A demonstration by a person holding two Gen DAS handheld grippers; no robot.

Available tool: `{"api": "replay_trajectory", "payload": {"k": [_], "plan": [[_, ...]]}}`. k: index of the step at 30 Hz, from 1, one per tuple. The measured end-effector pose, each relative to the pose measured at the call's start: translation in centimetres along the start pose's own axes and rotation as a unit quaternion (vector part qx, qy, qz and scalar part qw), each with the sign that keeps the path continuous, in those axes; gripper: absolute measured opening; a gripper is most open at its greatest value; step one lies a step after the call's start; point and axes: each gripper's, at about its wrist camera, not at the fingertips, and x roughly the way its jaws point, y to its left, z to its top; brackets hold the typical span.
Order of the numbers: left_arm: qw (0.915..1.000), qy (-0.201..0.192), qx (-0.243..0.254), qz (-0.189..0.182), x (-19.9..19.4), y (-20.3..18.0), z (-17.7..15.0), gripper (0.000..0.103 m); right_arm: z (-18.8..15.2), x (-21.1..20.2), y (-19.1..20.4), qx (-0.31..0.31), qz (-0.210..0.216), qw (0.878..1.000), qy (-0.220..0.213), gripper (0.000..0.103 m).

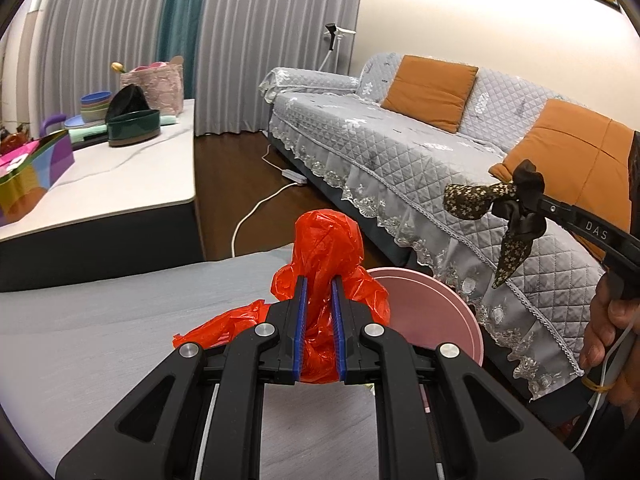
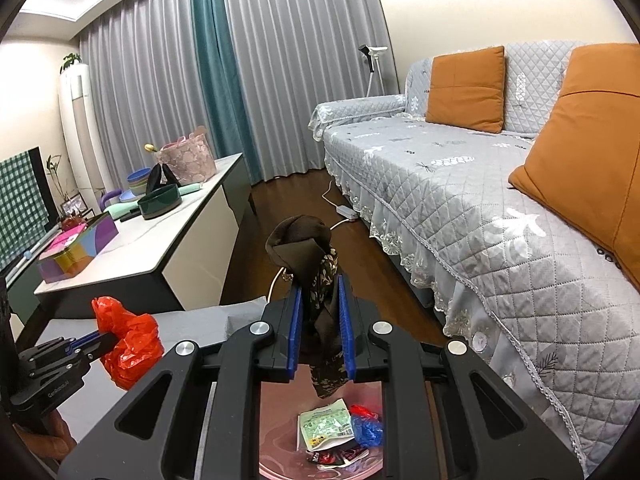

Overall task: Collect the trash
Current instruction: 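Carry the floral cloth and red bag over the pink bin, then open both grippers to drop the cloth and red bag into the bin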

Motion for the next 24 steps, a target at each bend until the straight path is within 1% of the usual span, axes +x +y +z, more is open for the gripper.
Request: {"api": "replay_trajectory", "payload": {"k": [5, 17, 24], "plan": [[0.9999, 0.001, 0.002, -0.011, 0.9, -1.0, 0.2, 0.012, -0.3, 0.7, -0.1, -0.008, -0.004, 1.000, 0.007, 0.018], [0.9986, 0.020, 0.016, -0.047, 4.7, -3.8, 0.6, 0.012, -0.9, 2.3, -1.2, -0.010, -0.016, 0.999, 0.027, 0.018], [0.9977, 0.034, 0.021, -0.054, 7.0, -4.7, 0.3, 0.012, -1.2, 3.1, -2.0, -0.008, -0.021, 0.999, 0.035, 0.018]]}}
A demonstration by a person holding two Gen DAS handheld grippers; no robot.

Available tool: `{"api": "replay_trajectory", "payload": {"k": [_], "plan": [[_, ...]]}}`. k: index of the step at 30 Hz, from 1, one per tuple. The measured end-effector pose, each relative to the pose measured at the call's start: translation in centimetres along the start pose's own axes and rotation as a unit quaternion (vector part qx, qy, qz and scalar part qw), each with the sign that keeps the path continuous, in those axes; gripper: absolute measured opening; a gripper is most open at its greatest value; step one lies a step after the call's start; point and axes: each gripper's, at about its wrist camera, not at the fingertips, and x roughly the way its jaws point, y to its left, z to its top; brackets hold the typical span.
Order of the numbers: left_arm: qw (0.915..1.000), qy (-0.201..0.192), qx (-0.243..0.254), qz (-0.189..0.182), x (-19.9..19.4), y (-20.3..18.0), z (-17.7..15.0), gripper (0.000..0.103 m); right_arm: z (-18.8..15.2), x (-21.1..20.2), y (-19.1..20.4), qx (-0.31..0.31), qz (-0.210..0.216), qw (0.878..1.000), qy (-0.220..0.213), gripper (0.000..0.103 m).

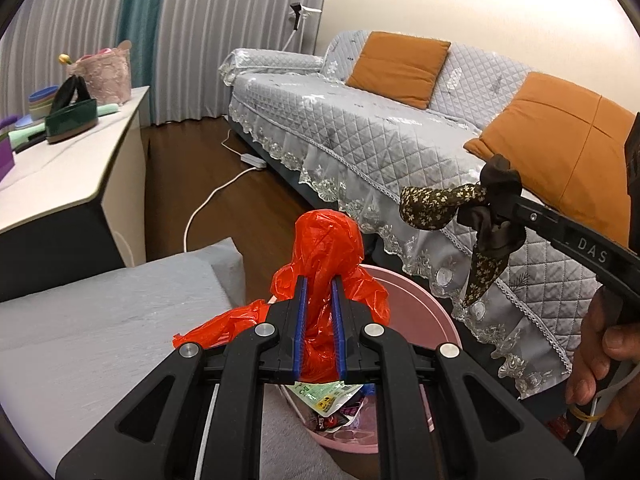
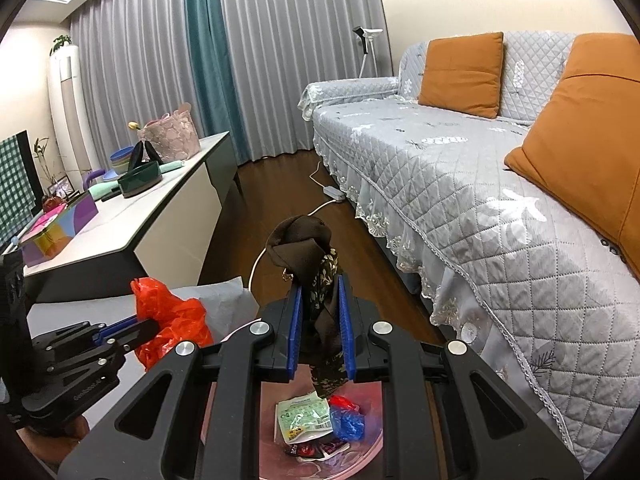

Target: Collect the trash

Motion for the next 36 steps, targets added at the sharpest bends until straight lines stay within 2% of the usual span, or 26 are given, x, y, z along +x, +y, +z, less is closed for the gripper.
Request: {"api": "replay_trajectory", "payload": {"k": [9, 11, 12, 14, 15, 18, 21, 27, 30, 36], "plan": [[0.9999, 0.012, 0.006, -0.003, 2.2, -0.3, 0.2, 0.012, -0.3, 1.1, -0.4, 0.001, -0.003, 1.000, 0.011, 0.018], [0.9998, 0.017, 0.007, -0.006, 2.6, -0.4, 0.1, 0.013, -0.4, 1.4, -0.4, 0.000, -0.004, 1.000, 0.016, 0.021], [0.9997, 0.021, 0.008, -0.009, 2.9, -0.5, 0.2, 0.014, -0.5, 1.6, -0.3, -0.001, -0.004, 1.000, 0.021, 0.024], [0.9995, 0.031, 0.011, -0.004, 3.4, -0.7, 0.1, 0.027, -0.6, 2.0, -0.3, -0.003, -0.010, 1.000, 0.029, 0.042], [0.9995, 0.030, 0.009, -0.003, 3.3, -0.5, 0.1, 0.036, -0.6, 2.1, -0.4, -0.001, -0.016, 0.999, 0.029, 0.052], [0.9996, 0.028, 0.005, 0.001, 2.8, -0.1, 0.0, 0.037, -0.6, 1.9, -0.7, 0.007, -0.020, 0.999, 0.026, 0.056], [0.9997, 0.024, 0.002, 0.009, 1.9, 0.3, -0.1, 0.037, -0.4, 1.6, -0.6, 0.009, -0.028, 0.999, 0.020, 0.065], [0.9997, 0.000, -0.002, 0.024, -2.6, 1.4, 0.4, 0.038, 0.1, 0.2, 0.1, 0.009, -0.030, 0.999, 0.008, 0.085], [0.9994, -0.011, -0.003, 0.034, -5.4, 1.9, 0.5, 0.039, 0.3, -0.9, 0.9, 0.007, -0.028, 1.000, 0.001, 0.092], [0.9970, -0.031, -0.041, 0.058, -12.8, 4.2, -0.7, 0.061, 0.2, -5.3, 3.9, -0.001, -0.008, 1.000, -0.022, 0.098]]}}
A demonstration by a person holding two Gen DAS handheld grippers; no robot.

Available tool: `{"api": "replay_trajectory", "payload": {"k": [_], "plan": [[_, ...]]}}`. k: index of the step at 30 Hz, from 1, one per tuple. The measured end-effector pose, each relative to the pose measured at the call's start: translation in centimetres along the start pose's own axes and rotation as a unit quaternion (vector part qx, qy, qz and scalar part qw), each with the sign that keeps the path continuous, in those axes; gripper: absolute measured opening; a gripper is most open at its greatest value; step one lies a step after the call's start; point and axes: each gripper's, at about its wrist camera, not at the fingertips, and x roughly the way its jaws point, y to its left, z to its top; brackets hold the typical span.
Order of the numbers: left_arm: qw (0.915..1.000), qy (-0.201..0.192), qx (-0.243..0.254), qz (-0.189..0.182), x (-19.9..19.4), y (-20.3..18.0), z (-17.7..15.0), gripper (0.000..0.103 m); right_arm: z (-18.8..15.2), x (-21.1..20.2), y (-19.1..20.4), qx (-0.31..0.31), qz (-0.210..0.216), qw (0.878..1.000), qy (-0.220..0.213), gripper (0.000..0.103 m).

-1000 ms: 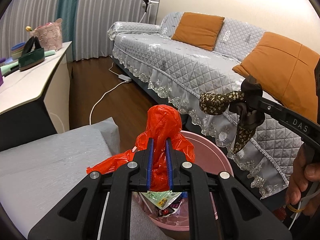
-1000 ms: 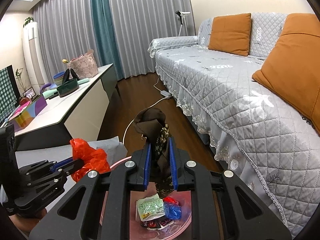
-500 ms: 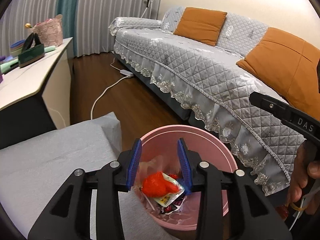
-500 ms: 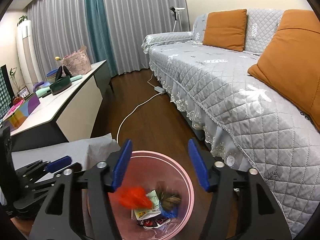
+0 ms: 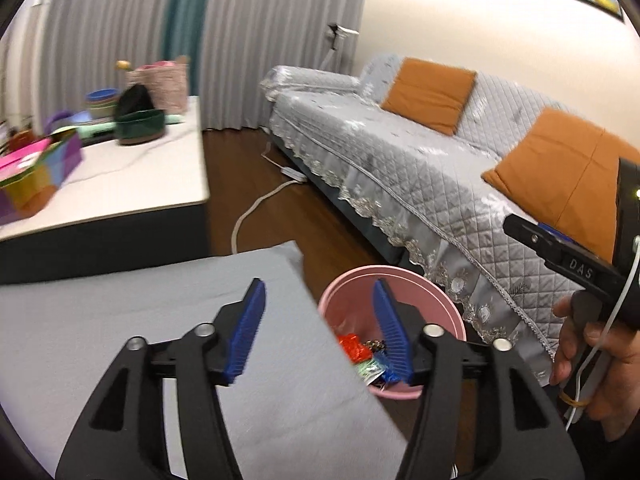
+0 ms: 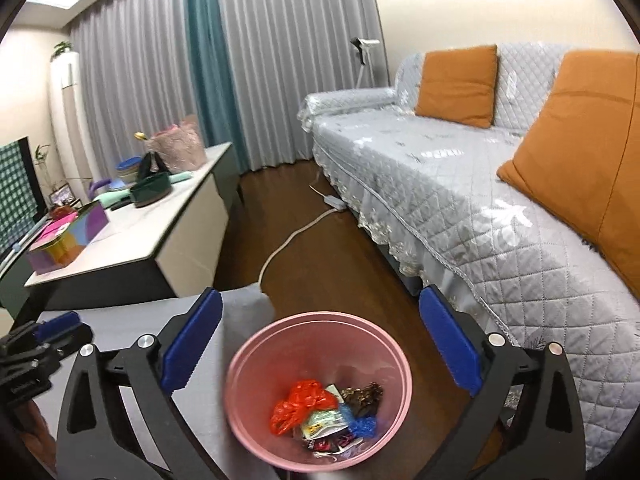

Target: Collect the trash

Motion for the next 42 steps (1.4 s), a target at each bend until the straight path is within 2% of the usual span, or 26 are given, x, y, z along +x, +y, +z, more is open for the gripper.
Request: {"api": "replay_trajectory", "payload": {"k": [4, 9, 16, 18, 21, 26, 32, 42], "plan": [[0.9994, -0.010, -0.009, 0.031, -4.3, 1.4, -1.5, 0.085, -0.7, -3.5, 2.7, -0.006, 0.012, 1.000, -0.021, 0.098], [0.9980, -0.025, -0.012, 0.056, -9.0, 2.4, -4.4, 0.094, -3.6, -7.1, 6.3, -0.021, 0.033, 0.999, -0.014, 0.098], [0.9934, -0.052, -0.024, 0.099, -13.5, 2.7, -8.3, 0.095, -7.8, -11.2, 10.6, -0.056, 0.037, 0.998, -0.003, 0.098], [0.9927, -0.045, -0.022, 0.110, -13.9, 2.7, -9.4, 0.095, -9.1, -12.6, 11.7, -0.068, 0.034, 0.997, -0.008, 0.098], [0.9920, -0.021, -0.050, 0.114, -14.8, 3.7, -10.9, 0.095, -10.8, -13.9, 12.8, -0.076, 0.042, 0.996, -0.008, 0.098], [0.9886, -0.014, -0.062, 0.137, -17.0, 4.8, -13.2, 0.095, -12.1, -14.4, 14.3, -0.092, 0.048, 0.995, -0.005, 0.098], [0.9841, -0.022, -0.070, 0.162, -17.3, 6.0, -13.5, 0.095, -12.4, -13.9, 14.6, -0.088, 0.038, 0.995, -0.010, 0.098], [0.9861, -0.019, -0.069, 0.150, -16.4, 6.2, -13.6, 0.095, -13.0, -12.6, 15.1, -0.089, 0.042, 0.995, 0.008, 0.098]]}}
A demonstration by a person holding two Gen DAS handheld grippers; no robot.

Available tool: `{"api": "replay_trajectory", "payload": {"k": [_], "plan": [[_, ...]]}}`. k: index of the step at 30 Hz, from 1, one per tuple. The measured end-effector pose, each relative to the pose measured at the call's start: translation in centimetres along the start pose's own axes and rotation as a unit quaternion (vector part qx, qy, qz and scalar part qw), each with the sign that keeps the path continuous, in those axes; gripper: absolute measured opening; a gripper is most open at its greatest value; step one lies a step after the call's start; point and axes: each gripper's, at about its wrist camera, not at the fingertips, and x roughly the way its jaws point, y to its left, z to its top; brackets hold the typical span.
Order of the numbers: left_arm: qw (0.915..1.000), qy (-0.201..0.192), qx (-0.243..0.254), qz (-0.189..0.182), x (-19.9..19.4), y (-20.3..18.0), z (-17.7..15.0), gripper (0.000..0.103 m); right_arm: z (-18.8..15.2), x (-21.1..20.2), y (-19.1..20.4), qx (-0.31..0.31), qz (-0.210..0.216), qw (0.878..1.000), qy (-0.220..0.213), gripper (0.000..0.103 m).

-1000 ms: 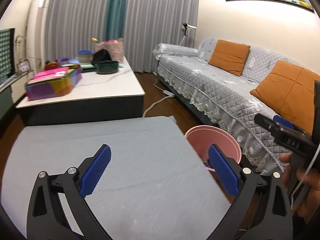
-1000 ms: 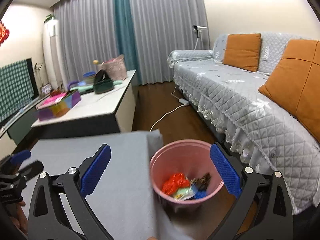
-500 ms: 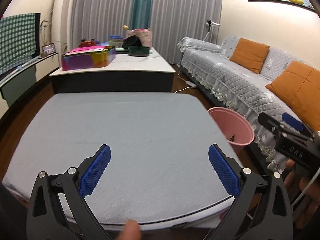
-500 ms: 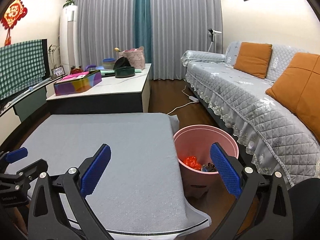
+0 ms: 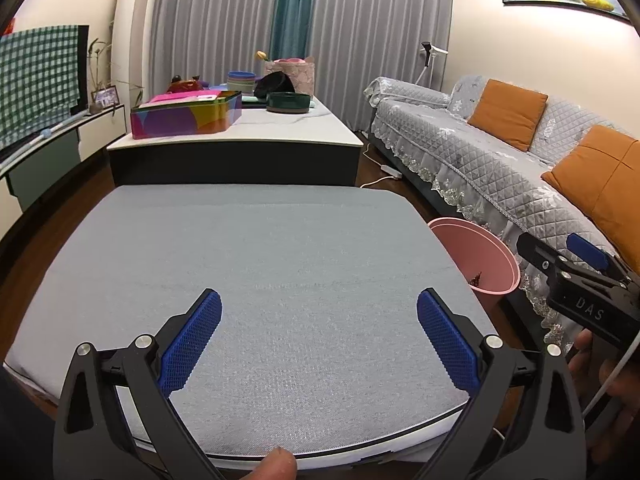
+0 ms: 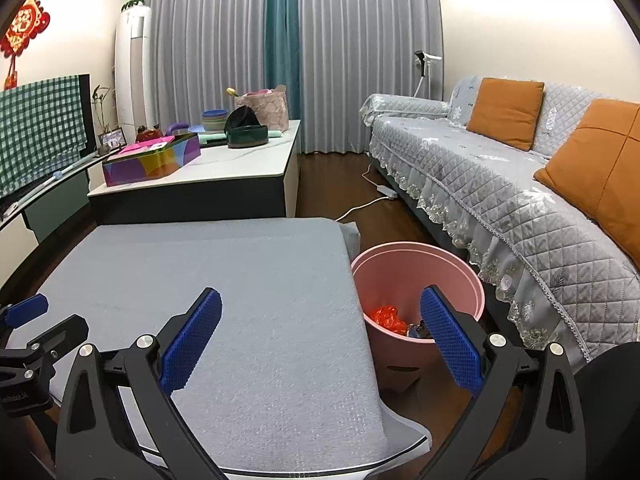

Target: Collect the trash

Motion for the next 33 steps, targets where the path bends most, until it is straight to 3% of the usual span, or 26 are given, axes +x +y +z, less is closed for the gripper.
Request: {"api": "replay_trajectory", "payload": {"k": [33], "plan": [[0.9997, 0.006, 0.000, 0.023, 0.7, 0.4, -0.4, 0.095, -0.4, 1.2, 0.6, 0.004, 0.007, 1.000, 0.014, 0.098]]}}
